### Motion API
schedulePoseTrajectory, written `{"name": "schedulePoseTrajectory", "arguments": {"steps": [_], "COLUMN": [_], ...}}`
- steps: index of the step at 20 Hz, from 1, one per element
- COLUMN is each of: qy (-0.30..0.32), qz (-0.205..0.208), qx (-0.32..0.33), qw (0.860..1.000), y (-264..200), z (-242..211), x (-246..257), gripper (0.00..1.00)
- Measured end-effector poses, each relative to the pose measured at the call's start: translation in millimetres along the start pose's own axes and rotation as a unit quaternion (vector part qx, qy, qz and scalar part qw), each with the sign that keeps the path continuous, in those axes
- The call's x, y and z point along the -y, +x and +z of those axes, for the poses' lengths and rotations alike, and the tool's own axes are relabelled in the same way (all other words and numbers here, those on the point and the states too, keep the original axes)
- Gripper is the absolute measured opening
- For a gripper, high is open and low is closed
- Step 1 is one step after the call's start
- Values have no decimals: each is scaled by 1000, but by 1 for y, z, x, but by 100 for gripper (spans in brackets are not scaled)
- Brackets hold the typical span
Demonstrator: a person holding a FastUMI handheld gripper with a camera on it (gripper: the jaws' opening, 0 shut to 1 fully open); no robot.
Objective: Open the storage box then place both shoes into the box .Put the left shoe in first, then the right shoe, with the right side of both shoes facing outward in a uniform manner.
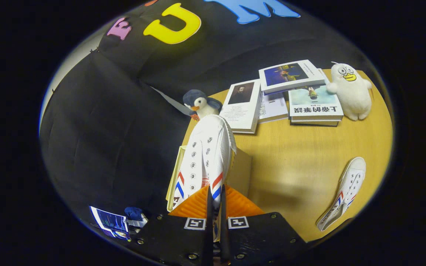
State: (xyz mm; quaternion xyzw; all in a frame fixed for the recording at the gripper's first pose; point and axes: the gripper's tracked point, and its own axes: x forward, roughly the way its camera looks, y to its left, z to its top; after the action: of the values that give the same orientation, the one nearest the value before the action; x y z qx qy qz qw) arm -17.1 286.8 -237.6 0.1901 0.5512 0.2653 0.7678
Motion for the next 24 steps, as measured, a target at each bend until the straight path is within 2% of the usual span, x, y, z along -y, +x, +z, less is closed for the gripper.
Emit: {"name": "schedulePoseTrajectory", "arguments": {"steps": [8,13,17,19,21,24], "qy": [-49,-60,-64,-51,-64,-69], "qz": [20,11,-20,-4,-19,-10], "qx": [-61,-85,-98,-100,-87,-78], "qw": [997,995,993,994,994,995], "y": [55,78,96,108,94,89], "z": [-23,-34,-41,-46,-28,-28], "x": [-57,-66,-65,-76,-71,-77], "gripper": [8,8,8,34,97,97]}}
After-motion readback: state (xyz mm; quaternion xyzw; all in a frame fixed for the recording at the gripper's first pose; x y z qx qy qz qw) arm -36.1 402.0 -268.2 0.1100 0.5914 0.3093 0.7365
